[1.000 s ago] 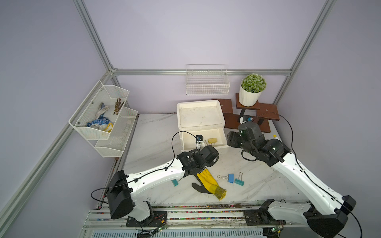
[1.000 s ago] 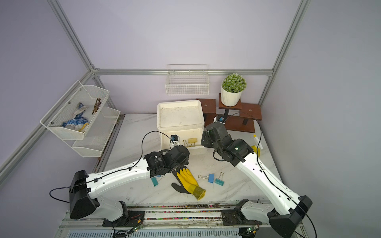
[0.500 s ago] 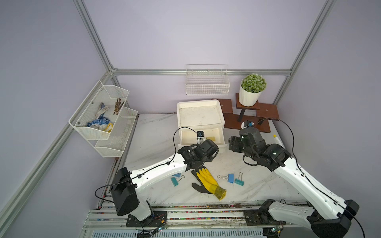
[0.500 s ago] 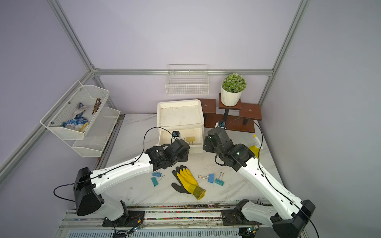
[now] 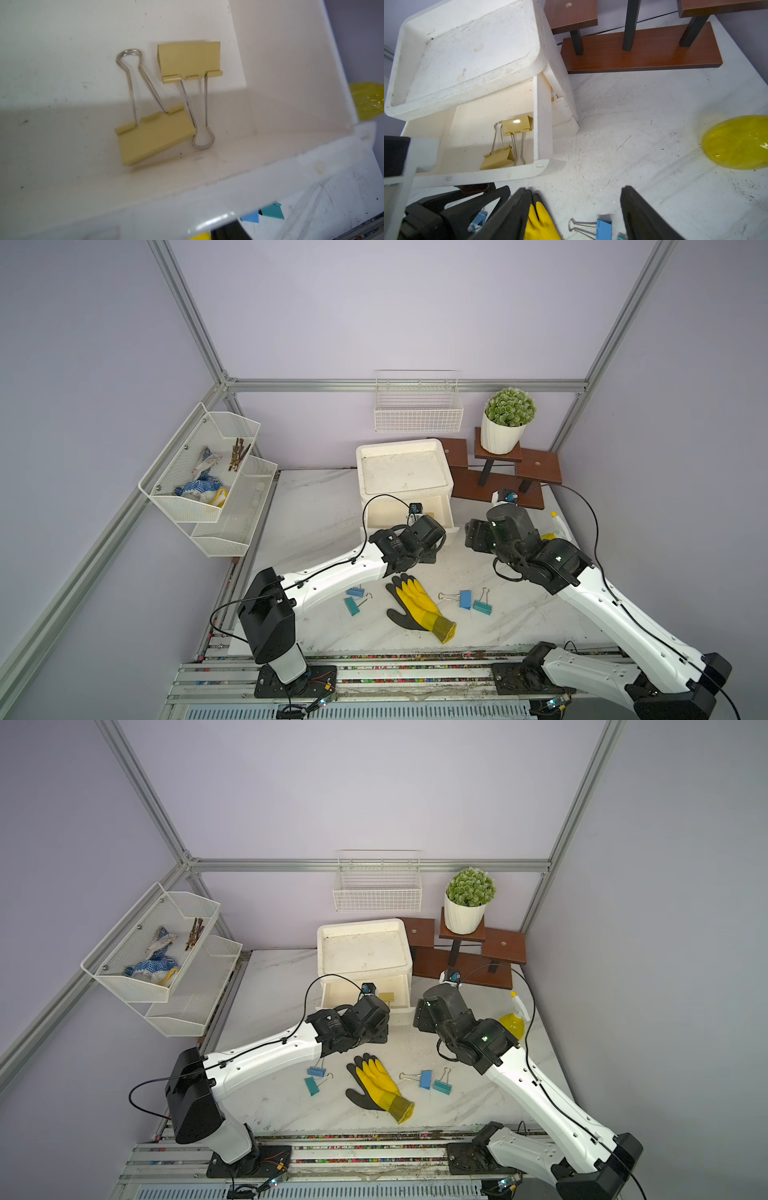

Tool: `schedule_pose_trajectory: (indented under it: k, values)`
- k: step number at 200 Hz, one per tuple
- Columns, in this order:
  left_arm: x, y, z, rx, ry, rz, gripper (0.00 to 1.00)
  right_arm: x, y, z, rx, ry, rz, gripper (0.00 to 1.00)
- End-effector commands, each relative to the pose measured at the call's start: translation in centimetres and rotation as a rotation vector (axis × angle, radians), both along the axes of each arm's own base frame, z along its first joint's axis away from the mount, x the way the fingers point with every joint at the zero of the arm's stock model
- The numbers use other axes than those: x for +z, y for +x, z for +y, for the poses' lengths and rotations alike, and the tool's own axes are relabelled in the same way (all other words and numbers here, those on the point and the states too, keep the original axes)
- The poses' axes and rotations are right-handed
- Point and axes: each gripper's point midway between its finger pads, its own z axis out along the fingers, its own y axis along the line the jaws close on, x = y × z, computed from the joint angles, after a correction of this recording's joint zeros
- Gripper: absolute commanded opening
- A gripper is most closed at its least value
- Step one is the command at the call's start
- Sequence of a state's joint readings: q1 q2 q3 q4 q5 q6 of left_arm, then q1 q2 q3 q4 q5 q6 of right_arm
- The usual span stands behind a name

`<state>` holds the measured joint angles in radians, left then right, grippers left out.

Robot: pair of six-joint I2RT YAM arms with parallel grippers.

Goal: Put the binder clips in the drawer according to color
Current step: Close the drawer in the storage box.

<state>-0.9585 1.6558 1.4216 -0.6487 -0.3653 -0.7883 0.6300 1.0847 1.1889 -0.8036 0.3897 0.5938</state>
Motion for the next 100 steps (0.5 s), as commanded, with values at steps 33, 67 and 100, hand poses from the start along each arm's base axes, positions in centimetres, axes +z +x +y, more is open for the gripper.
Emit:
schedule_pose_trajectory:
  k: [33, 67, 100]
  values:
    - [8.1, 3.3, -1.9, 0.065, -0.160, -0.259, 0.57, 0.2, 0.3, -1.0, -0.044, 0.007, -0.036, 0.74]
    - [7.3, 2.7, -3.9, 0.043, -0.201, -0.228, 0.51, -0.1, 0.1, -1.4, -0.058, 0.009, -0.041, 0.72]
    - [8.5, 3.5, -4.6, 0.045, -0.203, -0.255, 0.48, 0.0, -0.3, -1.6, -0.055, 0.016, -0.047, 0.72]
